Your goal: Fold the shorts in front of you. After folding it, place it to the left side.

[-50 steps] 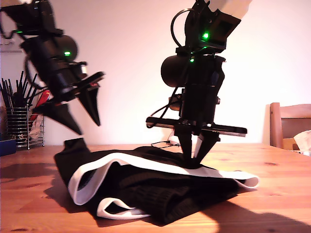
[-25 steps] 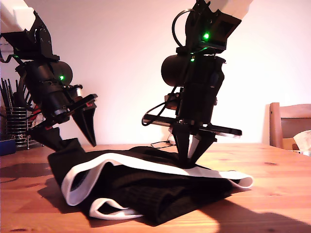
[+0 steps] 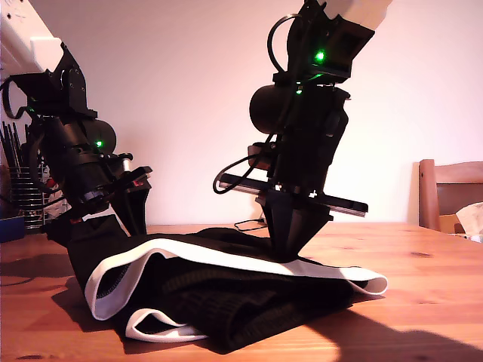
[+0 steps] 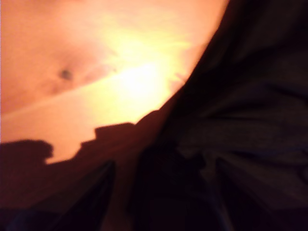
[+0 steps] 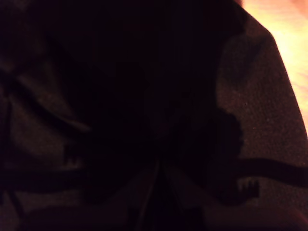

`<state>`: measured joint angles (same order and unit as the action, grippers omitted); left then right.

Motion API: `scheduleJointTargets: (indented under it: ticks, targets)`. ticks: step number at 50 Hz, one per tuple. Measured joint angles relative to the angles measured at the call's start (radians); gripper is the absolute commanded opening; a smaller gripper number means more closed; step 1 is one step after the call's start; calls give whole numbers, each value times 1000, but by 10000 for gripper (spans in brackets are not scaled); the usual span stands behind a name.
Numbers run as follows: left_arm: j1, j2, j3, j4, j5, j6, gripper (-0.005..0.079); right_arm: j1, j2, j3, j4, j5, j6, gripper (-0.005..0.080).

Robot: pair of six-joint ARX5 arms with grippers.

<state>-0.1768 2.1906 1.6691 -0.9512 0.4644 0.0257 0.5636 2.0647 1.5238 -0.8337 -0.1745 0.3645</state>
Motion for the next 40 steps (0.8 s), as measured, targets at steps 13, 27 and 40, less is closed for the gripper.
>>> scheduleJointTargets:
  ticks: [13,27,40]
  targets:
    - [-7,4,0,-92,42,4,604,0,0,-1,24,-3,-23,-12]
    - [-57,11,0,-116,122,4,604,0,0,-1,44,-6,-23,-12]
    - [-109,7,-31,-102,99,5,469,0,0,-1,63,-25,-23,-12]
